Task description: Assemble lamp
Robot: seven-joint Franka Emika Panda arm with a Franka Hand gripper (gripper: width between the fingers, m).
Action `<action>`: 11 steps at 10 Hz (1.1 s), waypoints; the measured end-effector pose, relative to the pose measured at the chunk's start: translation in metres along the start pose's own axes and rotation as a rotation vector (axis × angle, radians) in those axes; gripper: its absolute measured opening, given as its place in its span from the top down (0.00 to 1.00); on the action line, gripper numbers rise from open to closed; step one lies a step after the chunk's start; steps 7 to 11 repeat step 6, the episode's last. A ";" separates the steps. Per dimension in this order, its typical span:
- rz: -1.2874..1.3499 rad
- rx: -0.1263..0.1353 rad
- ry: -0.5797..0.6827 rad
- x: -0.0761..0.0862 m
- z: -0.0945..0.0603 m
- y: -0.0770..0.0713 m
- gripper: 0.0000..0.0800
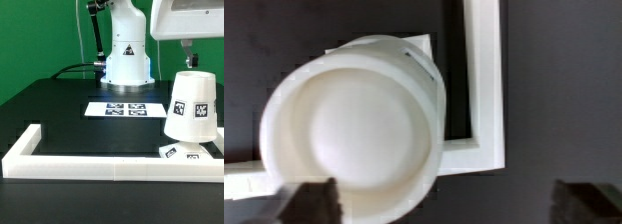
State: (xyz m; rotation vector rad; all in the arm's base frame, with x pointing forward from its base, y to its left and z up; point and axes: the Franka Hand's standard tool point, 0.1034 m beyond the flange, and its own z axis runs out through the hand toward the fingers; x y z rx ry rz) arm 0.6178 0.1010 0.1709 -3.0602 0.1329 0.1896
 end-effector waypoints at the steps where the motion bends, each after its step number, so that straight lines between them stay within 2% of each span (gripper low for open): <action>1: 0.023 -0.002 -0.005 -0.003 -0.005 -0.001 0.15; 4: 0.073 -0.034 0.002 -0.016 -0.025 -0.007 0.13; 6: 0.043 -0.059 0.029 -0.022 -0.028 -0.012 0.13; 11: 0.043 -0.059 0.029 -0.022 -0.028 -0.012 0.13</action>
Offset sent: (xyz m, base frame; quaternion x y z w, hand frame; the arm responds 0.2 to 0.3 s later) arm -0.0241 0.0007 0.0262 -0.0588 -0.0012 0.0403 0.9975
